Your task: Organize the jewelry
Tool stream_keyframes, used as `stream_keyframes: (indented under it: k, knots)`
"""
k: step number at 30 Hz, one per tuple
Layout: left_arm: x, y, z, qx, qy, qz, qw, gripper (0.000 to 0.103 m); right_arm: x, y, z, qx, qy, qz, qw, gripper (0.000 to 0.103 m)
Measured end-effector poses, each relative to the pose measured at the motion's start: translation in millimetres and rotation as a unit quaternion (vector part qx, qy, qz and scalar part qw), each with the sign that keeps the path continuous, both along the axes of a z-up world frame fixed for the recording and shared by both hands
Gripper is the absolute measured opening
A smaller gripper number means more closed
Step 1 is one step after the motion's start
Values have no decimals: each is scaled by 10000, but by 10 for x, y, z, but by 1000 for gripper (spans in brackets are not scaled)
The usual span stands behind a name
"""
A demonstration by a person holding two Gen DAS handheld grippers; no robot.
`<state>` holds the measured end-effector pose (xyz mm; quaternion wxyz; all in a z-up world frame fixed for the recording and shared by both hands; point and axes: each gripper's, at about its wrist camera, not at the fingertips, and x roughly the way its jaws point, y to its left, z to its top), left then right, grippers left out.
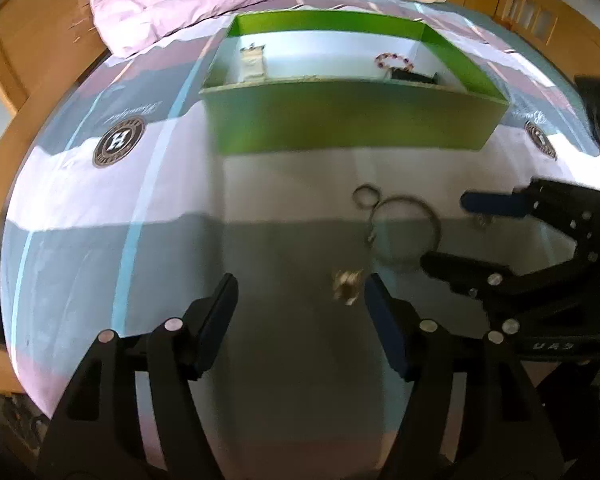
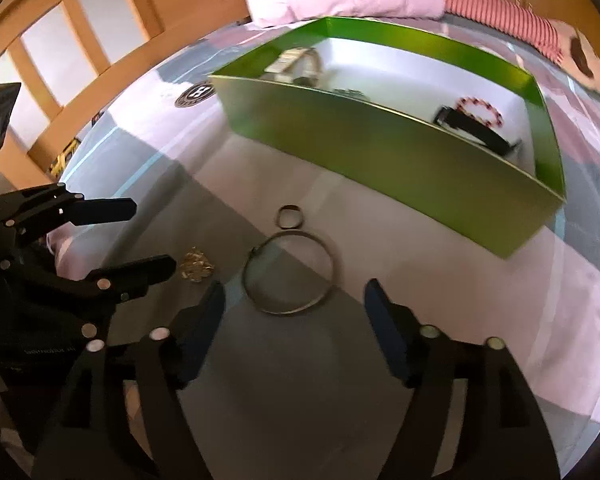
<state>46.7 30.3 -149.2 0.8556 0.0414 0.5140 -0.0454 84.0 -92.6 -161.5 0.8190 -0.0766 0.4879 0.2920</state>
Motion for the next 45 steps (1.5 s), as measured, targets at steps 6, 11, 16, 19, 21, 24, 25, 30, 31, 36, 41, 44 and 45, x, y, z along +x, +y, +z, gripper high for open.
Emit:
stream_keyframes:
  k: [6, 11, 16, 19, 21, 24, 25, 30, 31, 36, 41, 44, 45]
  knots:
    - [-58, 89, -60, 67, 105, 95, 9999, 66, 22, 106, -146, -330, -88, 44, 9994, 76]
    - [-68, 82, -90, 58, 143, 100, 9998, 68, 50, 136, -230, -409, -137, 73, 9990, 67]
    - [-51, 13, -147, 22, 218, 51, 9997, 68, 117, -18, -196, -171, 11, -198, 9997, 56]
    - [-38, -50, -148, -4, 216, -10, 9998, 68, 132, -236, -125, -344, -120, -508, 9980, 56]
    - [-19, -109, -133, -68, 183, -81, 9998, 68, 136, -416, -64, -320, -173, -725, 9967, 56]
    - [17, -218, -129, -171, 141, -190, 9996, 68, 170, -766, 17, -324, -190, -1218, 9918, 56]
    - [33, -257, -133, -211, 132, -231, 9994, 67, 182, -880, 29, -317, -167, -1386, 9897, 56]
    - [125, -407, -229, -312, 244, -336, 9987, 49, 178, -1280, -81, -317, 225, -1894, 9811, 56]
    - [138, -421, -247, -312, 255, -345, 9986, 47, 162, -1319, -125, -374, 320, -1902, 9805, 57]
    - [193, -453, -283, -313, 212, -363, 9986, 16, 97, -1556, -119, -83, 435, -2258, 9732, 60]
    - [262, -447, -255, -316, 179, -321, 9988, 14, 132, -1702, -69, -41, 300, -2581, 9657, 60]
    - [269, -438, -237, -259, 144, -260, 9992, 21, 153, -1598, -117, -135, 210, -2456, 9691, 60]
    - [259, -443, -231, -235, 126, -269, 9993, 32, 168, -1551, -145, -200, 170, -2401, 9704, 60]
